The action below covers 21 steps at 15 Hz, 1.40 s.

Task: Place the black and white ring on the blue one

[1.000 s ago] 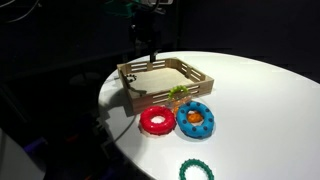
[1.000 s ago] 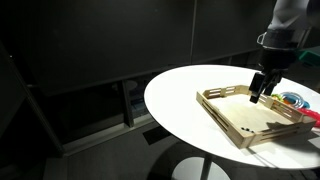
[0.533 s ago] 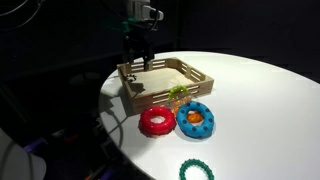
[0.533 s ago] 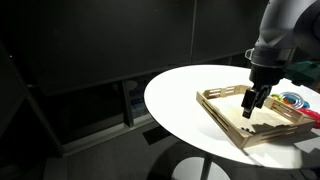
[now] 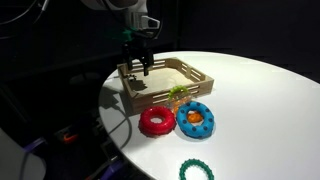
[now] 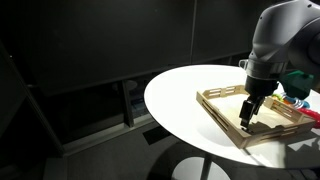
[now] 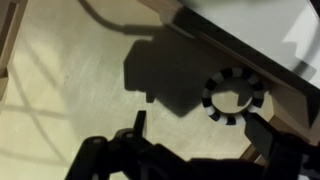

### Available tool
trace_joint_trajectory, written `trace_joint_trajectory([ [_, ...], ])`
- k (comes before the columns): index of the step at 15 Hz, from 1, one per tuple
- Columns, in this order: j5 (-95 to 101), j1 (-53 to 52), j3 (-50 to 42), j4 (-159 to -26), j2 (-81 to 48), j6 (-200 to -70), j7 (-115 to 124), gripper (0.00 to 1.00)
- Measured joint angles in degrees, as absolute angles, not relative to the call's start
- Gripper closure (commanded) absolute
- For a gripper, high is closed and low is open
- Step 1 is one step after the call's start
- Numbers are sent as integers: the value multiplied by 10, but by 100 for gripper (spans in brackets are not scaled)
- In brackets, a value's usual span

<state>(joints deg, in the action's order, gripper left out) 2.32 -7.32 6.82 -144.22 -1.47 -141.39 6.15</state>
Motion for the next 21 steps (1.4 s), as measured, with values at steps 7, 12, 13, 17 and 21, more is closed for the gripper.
trace_joint_trajectory([
  [7, 54, -73, 68, -1443, -45, -1447, 64, 0],
  [12, 59, -74, 68, -1443, -54, -1452, 64, 32],
  [13, 60, -74, 68, -1443, -54, -1452, 64, 38],
  [17, 60, -74, 68, -1441, -54, -1452, 64, 70],
  [21, 60, -75, 67, -1439, -52, -1452, 66, 97],
])
